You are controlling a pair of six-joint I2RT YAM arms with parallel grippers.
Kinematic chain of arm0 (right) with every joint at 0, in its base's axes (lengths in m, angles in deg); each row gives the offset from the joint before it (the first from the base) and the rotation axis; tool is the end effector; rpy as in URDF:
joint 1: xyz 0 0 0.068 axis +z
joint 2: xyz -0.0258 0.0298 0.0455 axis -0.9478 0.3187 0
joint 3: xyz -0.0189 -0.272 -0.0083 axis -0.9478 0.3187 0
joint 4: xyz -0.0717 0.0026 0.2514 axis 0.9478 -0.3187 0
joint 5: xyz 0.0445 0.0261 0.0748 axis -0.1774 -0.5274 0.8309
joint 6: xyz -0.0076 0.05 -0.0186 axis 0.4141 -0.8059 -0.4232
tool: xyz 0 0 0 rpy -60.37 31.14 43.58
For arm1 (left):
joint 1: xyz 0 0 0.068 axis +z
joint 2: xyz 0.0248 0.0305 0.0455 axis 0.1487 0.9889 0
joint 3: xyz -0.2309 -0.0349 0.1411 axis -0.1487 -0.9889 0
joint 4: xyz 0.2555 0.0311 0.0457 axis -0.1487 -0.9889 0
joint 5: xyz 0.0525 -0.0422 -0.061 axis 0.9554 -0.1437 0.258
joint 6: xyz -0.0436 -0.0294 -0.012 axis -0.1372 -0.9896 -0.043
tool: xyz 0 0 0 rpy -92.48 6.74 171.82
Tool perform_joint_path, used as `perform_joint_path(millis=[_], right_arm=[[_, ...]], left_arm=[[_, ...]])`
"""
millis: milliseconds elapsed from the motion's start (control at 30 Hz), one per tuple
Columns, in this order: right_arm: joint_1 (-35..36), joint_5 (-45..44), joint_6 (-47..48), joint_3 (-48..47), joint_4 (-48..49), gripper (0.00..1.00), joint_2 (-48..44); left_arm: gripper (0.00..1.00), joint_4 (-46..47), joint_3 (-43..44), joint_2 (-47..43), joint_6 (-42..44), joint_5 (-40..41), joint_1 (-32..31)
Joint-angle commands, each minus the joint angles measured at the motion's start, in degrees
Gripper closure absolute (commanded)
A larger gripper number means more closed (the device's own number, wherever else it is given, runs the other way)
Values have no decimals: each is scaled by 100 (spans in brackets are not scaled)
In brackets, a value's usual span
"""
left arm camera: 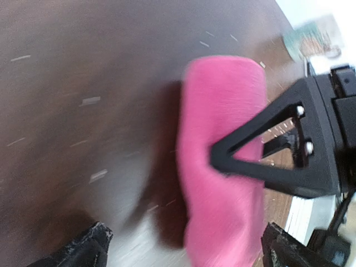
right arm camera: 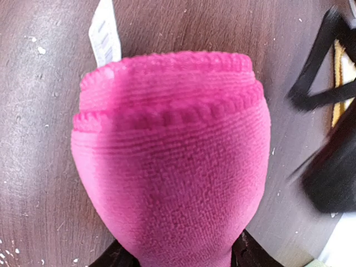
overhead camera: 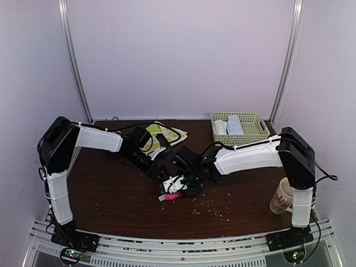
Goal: Roll the towels
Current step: Roll the towel at the center of the board, then pick up the towel from the center of the board.
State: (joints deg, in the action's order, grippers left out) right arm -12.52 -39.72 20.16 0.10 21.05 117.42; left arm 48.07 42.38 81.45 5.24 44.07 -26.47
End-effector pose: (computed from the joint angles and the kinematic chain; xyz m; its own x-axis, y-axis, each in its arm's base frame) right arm 0.2148 0.3572 0.1562 0.3924 -0.8719 -0.2930 -0.8916 -0.2824 -0.3539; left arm 0.3038 -0.2429 0.1430 -0.7810 0.5011 -0.3729 0.6057 0.4619 -0.6479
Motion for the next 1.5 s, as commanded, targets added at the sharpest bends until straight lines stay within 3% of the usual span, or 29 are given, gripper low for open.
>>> perform_joint_path(millis=[0, 167, 433, 600, 700, 1033, 1467], right_arm=[[-73, 788, -139, -33, -1402, 49, 745], [-79, 888, -242, -380, -1872, 48, 1154], [-88, 845, -391, -605, -2195, 45, 1463], [-201, 822, -913, -997, -2102, 60, 1685], [-303, 720, -1362, -1367, -2107, 74, 1939], [-659, 1155, -2297, -1870, -2238, 96, 1152], [-2500, 1921, -3351, -2579, -2284, 100, 83]], left_arm=[[2, 211, -116, -376, -204, 295, 402], [2, 46, 116, -775, -220, 1021, 670], [2, -215, 885, -1524, -184, 3240, 697], [2, 412, 776, -2155, -344, 4761, 747], [2, 828, 390, -2628, -477, 4719, 931], [2, 1738, -622, -3604, -347, 4838, 1153], [3, 2103, -1028, -3784, -488, 4933, 1465]])
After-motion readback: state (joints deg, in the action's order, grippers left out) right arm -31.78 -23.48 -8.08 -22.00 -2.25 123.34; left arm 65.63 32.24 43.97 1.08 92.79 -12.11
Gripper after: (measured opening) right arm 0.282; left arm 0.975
